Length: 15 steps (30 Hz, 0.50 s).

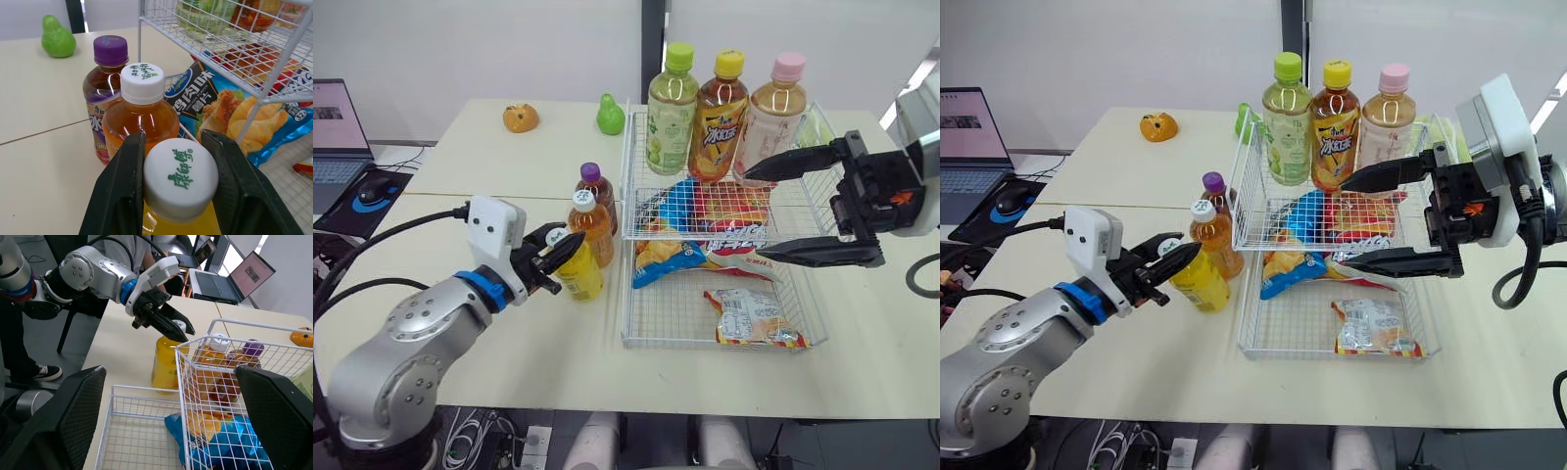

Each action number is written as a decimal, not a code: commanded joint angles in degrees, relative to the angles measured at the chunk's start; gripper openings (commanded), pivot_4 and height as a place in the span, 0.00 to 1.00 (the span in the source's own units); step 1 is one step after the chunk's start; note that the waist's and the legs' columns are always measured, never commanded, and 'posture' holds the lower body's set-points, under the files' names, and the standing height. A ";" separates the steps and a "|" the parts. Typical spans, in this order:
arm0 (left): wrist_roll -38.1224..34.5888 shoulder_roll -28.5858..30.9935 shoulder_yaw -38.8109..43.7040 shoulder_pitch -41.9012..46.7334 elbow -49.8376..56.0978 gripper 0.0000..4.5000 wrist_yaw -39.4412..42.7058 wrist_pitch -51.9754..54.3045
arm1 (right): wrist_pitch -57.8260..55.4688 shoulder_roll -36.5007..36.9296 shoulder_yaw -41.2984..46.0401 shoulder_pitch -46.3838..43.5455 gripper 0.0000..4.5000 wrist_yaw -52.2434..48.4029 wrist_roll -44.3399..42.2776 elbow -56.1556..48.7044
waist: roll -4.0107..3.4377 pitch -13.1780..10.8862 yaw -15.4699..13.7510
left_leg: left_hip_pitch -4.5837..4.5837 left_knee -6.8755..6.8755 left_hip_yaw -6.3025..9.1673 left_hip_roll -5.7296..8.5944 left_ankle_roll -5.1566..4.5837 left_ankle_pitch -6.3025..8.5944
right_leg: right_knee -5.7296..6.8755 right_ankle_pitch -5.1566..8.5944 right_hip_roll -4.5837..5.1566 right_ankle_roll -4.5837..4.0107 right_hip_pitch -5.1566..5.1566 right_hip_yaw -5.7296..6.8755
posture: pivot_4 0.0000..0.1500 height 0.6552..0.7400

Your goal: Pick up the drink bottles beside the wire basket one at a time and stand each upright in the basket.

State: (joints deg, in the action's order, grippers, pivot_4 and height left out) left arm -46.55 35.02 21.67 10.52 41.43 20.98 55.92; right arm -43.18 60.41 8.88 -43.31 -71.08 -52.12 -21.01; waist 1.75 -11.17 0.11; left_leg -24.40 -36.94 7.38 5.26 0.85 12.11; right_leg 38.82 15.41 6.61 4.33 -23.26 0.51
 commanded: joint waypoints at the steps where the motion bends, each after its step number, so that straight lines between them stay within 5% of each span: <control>1: -7.69 5.83 8.40 3.80 -0.88 0.30 4.44 -0.57 | 1.07 1.67 4.69 0.40 1.00 0.86 0.11 -0.56 | 0.00 -0.01 -0.04 | 0.00 0.00 0.00 0.00 0.00 0.00 | 0.00 0.00 0.00 0.00 0.00 0.01 | 1.00 1.00; 8: -20.91 20.31 14.13 15.78 -14.53 0.30 8.94 4.48 | 4.44 2.67 8.11 3.42 1.00 3.02 4.56 0.88 | 0.00 -0.01 0.02 | -0.01 0.02 -0.01 0.01 -0.01 0.00 | -0.09 0.01 0.00 0.01 0.01 0.02 | 1.00 1.00; 15: -23.20 33.30 5.19 42.15 -39.71 0.30 16.01 8.88 | 4.57 4.59 11.22 6.87 1.00 2.63 4.69 1.72 | 0.03 -0.08 0.23 | -0.04 0.06 0.04 0.00 0.00 0.00 | -0.08 0.01 -0.11 0.03 -0.02 0.05 | 1.00 1.00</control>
State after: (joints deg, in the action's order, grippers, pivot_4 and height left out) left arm -69.56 66.51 27.86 49.43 4.27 34.41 64.77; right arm -39.60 63.93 17.25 -36.33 -68.27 -47.24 -18.86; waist 1.78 -11.25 0.34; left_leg -24.44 -36.87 7.40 5.25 0.84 12.11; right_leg 38.72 15.42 6.50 4.37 -23.28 0.54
